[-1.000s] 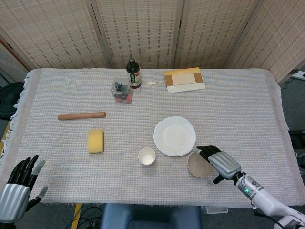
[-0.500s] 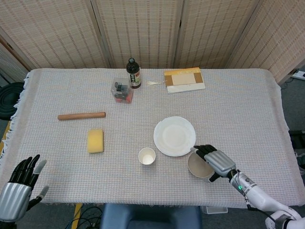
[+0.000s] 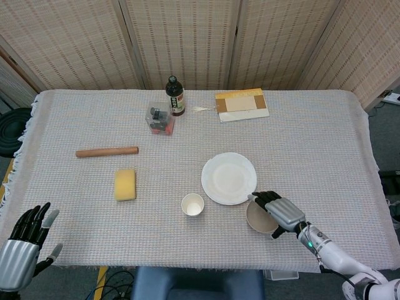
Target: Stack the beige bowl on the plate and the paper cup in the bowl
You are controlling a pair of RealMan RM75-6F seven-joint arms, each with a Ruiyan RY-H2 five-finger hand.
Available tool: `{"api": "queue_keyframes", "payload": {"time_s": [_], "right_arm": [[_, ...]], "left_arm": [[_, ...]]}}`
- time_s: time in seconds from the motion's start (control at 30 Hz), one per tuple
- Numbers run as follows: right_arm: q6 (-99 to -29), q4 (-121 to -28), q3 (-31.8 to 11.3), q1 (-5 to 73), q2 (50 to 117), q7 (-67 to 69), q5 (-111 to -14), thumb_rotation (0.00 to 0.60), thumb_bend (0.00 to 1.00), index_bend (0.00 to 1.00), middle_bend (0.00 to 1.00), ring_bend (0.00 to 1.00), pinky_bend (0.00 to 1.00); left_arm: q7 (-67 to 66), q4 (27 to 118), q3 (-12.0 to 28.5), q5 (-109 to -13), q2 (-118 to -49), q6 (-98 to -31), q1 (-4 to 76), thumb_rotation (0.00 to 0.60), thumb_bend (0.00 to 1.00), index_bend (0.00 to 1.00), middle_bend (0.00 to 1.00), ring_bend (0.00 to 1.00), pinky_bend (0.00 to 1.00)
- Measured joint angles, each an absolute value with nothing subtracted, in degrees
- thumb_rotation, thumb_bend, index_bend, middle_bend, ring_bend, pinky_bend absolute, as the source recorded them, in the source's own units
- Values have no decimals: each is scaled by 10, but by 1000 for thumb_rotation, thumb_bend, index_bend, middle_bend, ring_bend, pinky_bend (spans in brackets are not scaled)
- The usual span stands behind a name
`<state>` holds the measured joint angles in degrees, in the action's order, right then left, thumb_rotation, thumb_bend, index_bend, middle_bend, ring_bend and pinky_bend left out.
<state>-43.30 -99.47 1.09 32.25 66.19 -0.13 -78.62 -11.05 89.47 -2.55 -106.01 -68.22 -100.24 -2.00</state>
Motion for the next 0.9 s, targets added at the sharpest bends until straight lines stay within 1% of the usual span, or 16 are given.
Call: {"api": "queue_keyframes", "payload": {"time_s": [0.17,0.33,0.37,0.4,0.47,0.53,0.7,0.9], "right_arm": [[-432,-985,13,324,671,-4,-783,600,95,0,0,0,0],[-430,-973,17,326,679,0,-789,600,184,0,0,0,5],[-430,-972,17,326,680,0,-789,600,193,0,0,0,19],[-432,-970,18,325,682,0,-790,600,207,0,0,1,54],[-439,-967,18,324,686,1,-793,600,233,0,3,21,147],[-447,-963,19,321,690,2,-797,600,260,0,17,63,232],[-463,-958,20,315,693,5,-806,600,289,0,43,122,314],[-476,-956,19,311,692,19,-812,600,283,0,56,130,323]], "left_arm": [[-110,895,-25,-1060,-682,-1002,-20,600,314,67,11,12,146],[-111,894,-26,-1061,-683,-1003,-20,600,314,67,11,12,146],[-111,894,-26,-1061,-683,-1004,-20,600,314,67,11,12,146],[-110,894,-26,-1061,-683,-1004,-20,600,314,67,11,12,146],[-110,894,-26,-1062,-682,-1005,-21,600,314,67,11,12,146],[-110,894,-26,-1062,-683,-1005,-21,600,314,67,11,12,146],[-111,894,-25,-1061,-683,-1005,-21,600,314,67,11,12,146],[-114,894,-26,-1062,-684,-1003,-21,600,314,67,11,12,146]]}}
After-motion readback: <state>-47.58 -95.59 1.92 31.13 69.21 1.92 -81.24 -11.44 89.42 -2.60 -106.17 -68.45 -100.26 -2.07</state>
